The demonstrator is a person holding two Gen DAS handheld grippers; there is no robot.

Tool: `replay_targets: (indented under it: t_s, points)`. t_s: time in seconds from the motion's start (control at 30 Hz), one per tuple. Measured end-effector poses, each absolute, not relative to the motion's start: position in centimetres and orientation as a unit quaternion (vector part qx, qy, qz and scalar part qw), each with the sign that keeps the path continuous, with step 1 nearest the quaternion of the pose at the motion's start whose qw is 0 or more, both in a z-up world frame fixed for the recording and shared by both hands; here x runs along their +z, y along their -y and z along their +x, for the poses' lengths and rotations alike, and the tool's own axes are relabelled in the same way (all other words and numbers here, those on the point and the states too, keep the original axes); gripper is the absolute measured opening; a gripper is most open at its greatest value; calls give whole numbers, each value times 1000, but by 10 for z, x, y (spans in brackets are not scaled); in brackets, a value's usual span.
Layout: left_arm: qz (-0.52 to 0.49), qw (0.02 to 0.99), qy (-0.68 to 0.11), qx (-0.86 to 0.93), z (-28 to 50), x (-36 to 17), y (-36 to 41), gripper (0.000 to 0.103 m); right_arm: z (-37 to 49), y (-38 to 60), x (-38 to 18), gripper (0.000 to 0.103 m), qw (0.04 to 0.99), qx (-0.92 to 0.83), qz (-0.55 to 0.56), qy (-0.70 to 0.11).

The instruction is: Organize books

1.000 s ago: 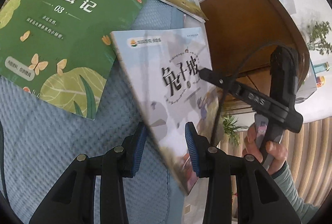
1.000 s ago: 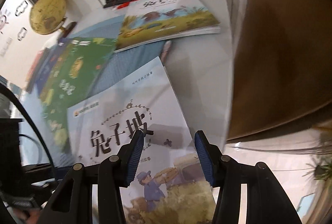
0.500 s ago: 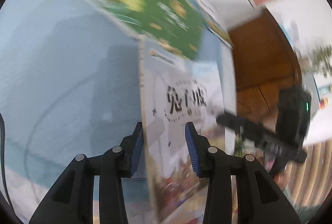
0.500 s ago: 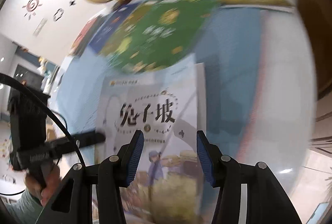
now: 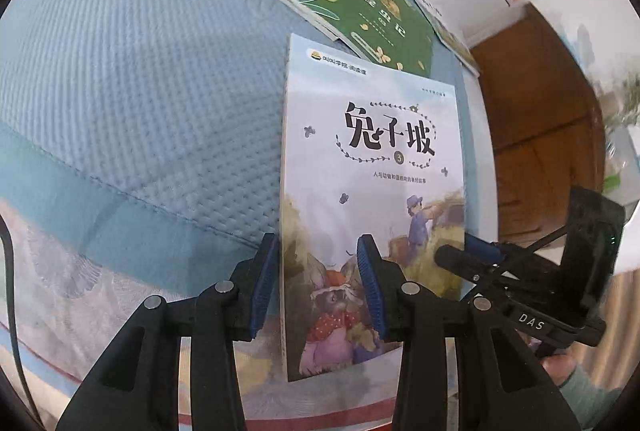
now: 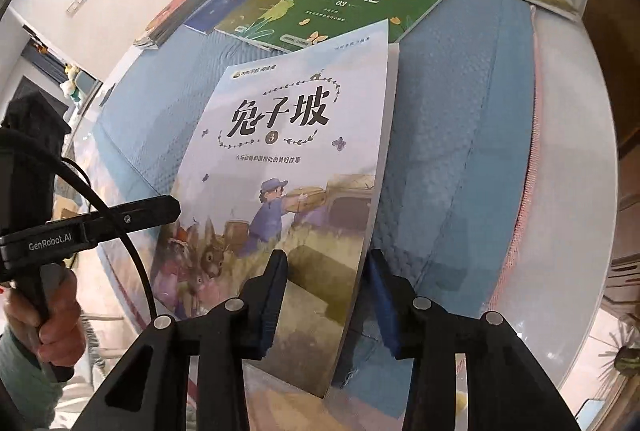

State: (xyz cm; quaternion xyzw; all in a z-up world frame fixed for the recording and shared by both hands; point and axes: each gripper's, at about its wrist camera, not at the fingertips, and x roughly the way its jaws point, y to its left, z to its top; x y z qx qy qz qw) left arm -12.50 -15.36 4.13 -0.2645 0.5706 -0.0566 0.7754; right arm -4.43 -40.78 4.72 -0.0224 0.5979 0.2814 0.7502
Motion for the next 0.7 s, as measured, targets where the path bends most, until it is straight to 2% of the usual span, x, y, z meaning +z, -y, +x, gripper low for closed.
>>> replay_targets:
  t_s: [0.1, 0.2, 0.3, 0.37, 0.4, 0.43, 0.57, 0.7]
  points:
    - [-299, 777, -549, -78, -130, 53, 147, 36, -38, 409, 44, 41, 748, 284, -8, -600]
    - [-398, 770, -479, -141, -143, 73, 130, 36, -35, 421, 45, 41, 742, 291, 17, -603]
    - [-405, 763, -481, -147, -144, 66, 134, 36, -33, 426, 45, 41, 740, 292, 36, -605]
    - [-386, 759, -509, -127, -143, 49, 144, 32, -35, 426, 45, 41, 741, 292, 37, -604]
    - [-392, 750, -517, -132, -143, 40, 149, 22, -35, 426, 46, 41, 741, 292, 38, -603]
    - [-399, 742, -521, -138, -143, 34, 155, 17, -35, 426, 46, 41, 742, 292, 38, -602]
    - [-399, 743, -521, -133, -140, 31, 170, 10, -33, 429, 46, 41, 737, 289, 53, -609]
    - [-467, 721, -488, -154, -133, 38, 161, 9, -27, 439, 50, 41, 712, 290, 99, -632]
